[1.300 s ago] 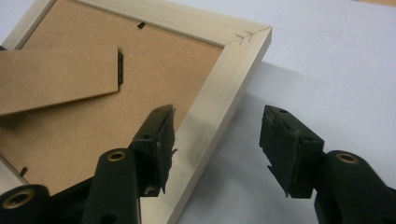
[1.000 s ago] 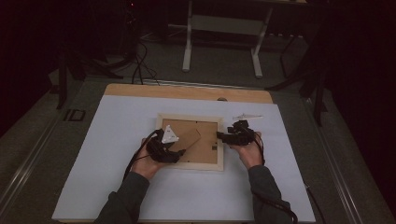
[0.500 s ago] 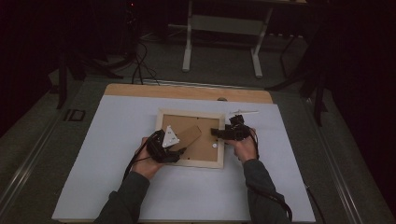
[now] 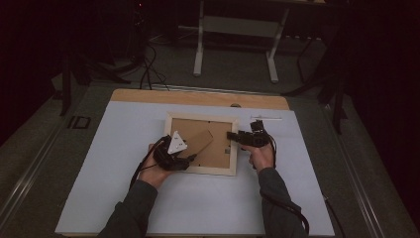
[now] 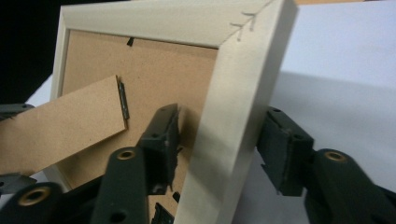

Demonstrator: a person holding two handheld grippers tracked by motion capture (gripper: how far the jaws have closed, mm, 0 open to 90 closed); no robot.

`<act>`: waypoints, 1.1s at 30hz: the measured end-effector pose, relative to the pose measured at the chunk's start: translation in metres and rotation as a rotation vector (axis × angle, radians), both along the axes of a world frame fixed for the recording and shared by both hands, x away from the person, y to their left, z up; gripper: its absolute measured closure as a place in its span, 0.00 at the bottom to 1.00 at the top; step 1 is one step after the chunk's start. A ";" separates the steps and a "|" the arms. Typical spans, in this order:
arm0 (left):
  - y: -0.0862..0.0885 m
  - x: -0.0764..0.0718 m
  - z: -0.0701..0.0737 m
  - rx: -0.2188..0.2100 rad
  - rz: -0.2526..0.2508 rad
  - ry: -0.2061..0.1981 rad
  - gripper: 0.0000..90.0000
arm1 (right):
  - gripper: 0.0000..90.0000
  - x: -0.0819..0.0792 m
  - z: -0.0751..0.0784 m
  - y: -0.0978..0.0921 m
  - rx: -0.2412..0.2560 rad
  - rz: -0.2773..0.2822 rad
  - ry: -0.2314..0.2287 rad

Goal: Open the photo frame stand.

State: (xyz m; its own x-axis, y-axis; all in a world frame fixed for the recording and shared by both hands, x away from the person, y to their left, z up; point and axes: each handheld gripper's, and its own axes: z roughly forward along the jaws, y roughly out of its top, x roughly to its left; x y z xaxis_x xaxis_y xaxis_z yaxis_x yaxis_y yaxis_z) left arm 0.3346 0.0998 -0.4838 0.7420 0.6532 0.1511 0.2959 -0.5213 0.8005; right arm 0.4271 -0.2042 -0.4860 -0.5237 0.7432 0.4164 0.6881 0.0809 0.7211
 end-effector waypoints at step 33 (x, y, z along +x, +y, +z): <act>0.023 0.028 -0.007 -0.323 -0.013 0.445 0.63 | 0.66 -0.005 0.006 -0.002 0.014 -0.014 -0.036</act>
